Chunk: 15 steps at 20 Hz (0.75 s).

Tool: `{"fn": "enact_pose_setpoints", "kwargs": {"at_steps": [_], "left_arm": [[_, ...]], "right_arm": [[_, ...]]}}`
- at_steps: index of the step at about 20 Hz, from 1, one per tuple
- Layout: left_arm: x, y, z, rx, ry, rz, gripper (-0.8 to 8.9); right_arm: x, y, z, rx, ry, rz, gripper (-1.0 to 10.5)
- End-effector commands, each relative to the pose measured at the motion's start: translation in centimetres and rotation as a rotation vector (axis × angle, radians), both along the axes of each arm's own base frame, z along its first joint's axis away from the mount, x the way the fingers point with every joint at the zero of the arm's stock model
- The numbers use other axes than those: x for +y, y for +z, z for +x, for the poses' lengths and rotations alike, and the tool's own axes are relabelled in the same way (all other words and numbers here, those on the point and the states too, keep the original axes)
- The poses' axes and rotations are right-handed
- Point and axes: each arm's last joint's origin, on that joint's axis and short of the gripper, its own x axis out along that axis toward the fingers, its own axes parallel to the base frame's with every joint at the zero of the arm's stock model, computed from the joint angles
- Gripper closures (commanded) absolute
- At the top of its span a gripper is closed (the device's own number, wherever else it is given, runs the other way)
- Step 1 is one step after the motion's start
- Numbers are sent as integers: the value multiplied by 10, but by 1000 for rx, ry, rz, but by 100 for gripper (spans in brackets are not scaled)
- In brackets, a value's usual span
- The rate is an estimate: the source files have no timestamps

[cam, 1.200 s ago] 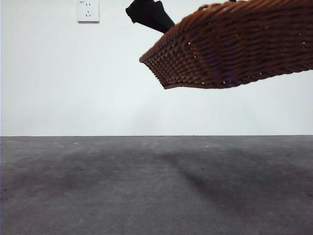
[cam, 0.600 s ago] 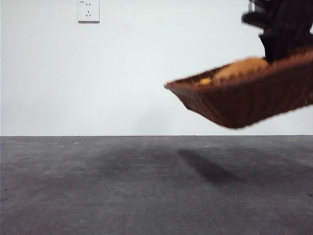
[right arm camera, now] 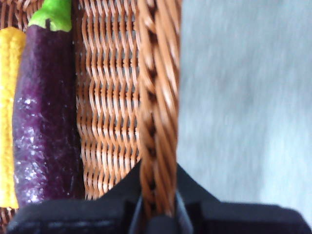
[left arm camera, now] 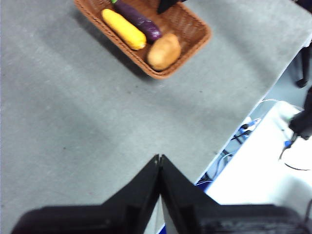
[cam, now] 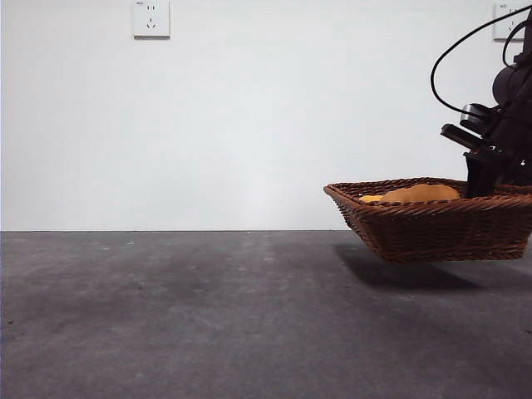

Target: Help me put the vegetables on the table into the basket

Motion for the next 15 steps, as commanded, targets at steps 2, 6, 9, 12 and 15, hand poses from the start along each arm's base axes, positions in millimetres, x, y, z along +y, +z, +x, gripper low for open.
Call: {"fn": "enact_pose_setpoints", "kwargs": {"at_steps": [2, 6, 9, 12, 15], "left_arm": [[1, 0, -3, 20, -22, -30, 818], [1, 0, -3, 31, -10, -38, 818], [1, 0, -3, 34, -7, -40, 818], [1, 0, -3, 34, -7, -40, 818], [4, 1, -6, 22, -13, -43, 818]], "right_arm": [[2, -15, 14, 40, 61, 14, 963], [2, -35, 19, 110, 66, 20, 963], [1, -42, 20, 132, 51, 4, 828], [-1, -41, 21, 146, -8, -62, 338], [-2, -14, 13, 135, -22, -100, 351]]}}
